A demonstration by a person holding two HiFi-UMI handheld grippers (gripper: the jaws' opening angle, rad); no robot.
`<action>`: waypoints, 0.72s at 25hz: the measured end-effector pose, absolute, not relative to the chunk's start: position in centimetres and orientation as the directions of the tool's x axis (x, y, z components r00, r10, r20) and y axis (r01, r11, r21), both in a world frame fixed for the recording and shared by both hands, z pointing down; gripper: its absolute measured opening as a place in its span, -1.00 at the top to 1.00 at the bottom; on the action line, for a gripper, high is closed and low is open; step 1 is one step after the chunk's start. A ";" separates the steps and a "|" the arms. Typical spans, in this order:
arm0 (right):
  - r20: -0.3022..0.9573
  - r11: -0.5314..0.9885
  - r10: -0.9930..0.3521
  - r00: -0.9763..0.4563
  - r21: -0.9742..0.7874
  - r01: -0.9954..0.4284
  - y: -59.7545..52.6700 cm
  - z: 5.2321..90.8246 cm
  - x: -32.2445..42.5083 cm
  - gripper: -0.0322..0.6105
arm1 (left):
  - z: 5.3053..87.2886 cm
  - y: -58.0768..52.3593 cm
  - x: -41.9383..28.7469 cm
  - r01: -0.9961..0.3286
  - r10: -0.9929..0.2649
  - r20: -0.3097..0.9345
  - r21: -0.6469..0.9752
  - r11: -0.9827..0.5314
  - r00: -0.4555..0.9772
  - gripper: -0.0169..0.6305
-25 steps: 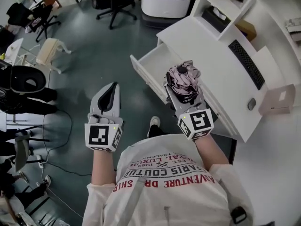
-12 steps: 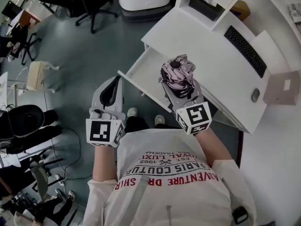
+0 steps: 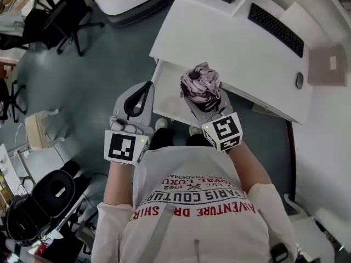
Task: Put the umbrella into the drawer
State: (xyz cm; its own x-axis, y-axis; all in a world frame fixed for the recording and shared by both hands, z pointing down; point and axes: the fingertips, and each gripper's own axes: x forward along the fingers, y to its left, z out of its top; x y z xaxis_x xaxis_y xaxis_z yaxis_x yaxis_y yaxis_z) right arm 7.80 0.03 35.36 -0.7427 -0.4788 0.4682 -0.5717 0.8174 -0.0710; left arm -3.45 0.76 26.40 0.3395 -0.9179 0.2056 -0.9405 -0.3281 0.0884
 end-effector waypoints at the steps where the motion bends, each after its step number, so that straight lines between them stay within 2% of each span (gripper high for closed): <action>1: 0.491 0.815 -0.475 -0.731 -0.069 -0.575 -0.3 36.6 7.5 0.20 | 27.2 0.1 -3.5 -0.930 -0.905 0.211 0.089 -0.358 0.369 0.93; 8: 0.657 0.781 -0.418 -0.627 -0.092 -0.617 -1.2 45.9 6.5 0.20 | 34.3 -2.9 -3.7 -0.860 -0.820 0.261 0.123 -0.495 0.510 0.93; 18: 0.841 0.834 -0.152 -0.520 -0.174 -0.524 -0.5 61.7 4.4 0.20 | 43.2 -4.4 -5.6 -0.823 -0.776 0.276 0.211 -0.527 0.567 0.92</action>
State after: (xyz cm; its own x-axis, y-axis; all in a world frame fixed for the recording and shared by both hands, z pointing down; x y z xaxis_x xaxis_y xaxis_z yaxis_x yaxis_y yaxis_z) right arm 4.43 -0.54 61.74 -0.5200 -0.1521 0.8405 -0.5244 0.8336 -0.1736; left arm -5.58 -4.43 43.20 0.5672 -0.7760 0.2759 -0.8234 -0.5268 0.2109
